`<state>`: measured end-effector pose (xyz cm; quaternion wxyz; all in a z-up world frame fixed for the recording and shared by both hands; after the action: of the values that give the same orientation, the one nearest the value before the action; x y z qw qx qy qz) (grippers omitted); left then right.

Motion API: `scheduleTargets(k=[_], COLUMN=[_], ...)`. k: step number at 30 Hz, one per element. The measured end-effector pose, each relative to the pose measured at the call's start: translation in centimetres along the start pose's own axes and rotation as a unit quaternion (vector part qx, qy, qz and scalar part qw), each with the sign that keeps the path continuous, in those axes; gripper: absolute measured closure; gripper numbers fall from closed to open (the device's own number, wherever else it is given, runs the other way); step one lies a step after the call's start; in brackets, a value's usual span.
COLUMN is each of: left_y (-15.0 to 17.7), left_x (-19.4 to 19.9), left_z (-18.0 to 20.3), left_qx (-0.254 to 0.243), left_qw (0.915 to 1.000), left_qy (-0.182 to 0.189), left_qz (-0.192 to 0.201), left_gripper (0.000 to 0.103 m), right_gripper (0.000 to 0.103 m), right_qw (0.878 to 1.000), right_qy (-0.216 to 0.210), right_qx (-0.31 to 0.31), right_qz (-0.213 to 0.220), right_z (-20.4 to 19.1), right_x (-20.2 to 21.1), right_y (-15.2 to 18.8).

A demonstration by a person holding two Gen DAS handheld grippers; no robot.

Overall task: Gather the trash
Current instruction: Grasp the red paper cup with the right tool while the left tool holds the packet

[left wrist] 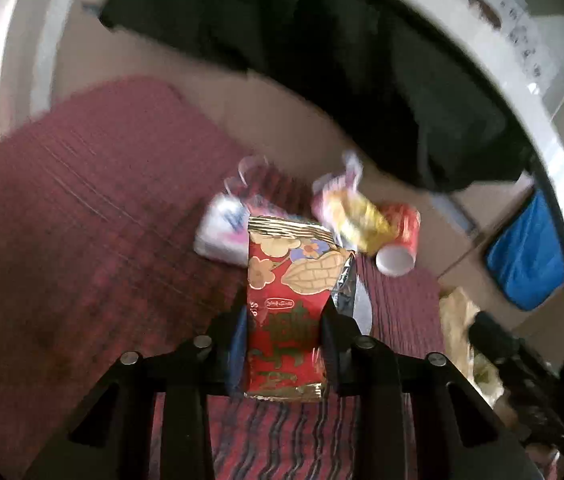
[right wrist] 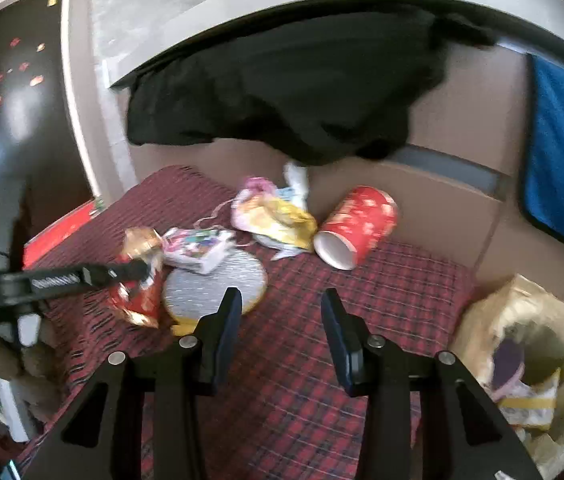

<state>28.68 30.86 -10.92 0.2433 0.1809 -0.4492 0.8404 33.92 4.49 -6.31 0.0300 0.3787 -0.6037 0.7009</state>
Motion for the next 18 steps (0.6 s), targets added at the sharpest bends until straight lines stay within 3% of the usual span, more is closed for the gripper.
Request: scheduleTargets(k=[4,6,8,12,18], left_y=[-0.8,-0.9,-0.7,-0.6,0.0], left_x=[4.8,6.0,6.5,5.8,4.6], left_z=[-1.9,-2.7,-3.6,-4.2,-2.4], left_qx=[0.002,0.006,0.024,0.033,-0.007], left_qw=[0.9949,0.9907,0.9862,0.9859,0.9886], left_qy=[-0.049,-0.064,-0.071,-0.054,-0.048], left_qz=[0.089,0.12,0.147,0.155,0.142], left_gripper=[0.07,0.07,0.07,0.07,0.07], right_gripper=[0.065,0.065,0.065,0.065,0.065], right_qw=[0.999,1.0,0.998,0.996,0.98], right_qy=[-0.026,-0.007,0.041,0.085,0.13], right_qx=[0.016,0.026,0.04,-0.02,-0.147], right_qz=[-0.011,-0.004,0.011,0.024,0.023], right_z=[-1.6,-1.7,-1.4,1.4,6.7], right_x=[-1.5,-2.3,-3.2,-5.7,-10.6], right_y=[-1.0,-1.7,-2.6,-4.3,-5.4])
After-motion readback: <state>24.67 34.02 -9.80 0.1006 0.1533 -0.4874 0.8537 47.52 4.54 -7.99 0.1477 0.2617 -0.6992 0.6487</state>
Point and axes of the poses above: each gripper's, at about its wrist camera, not at the fingertips, and x roughly against the way its jaws point, z to its right, y to its underside, the point moved 1 cm from there along -x, roughly the way its jaws point, and after that the axes turned 3 degrees about y, right-handed, at the moved point
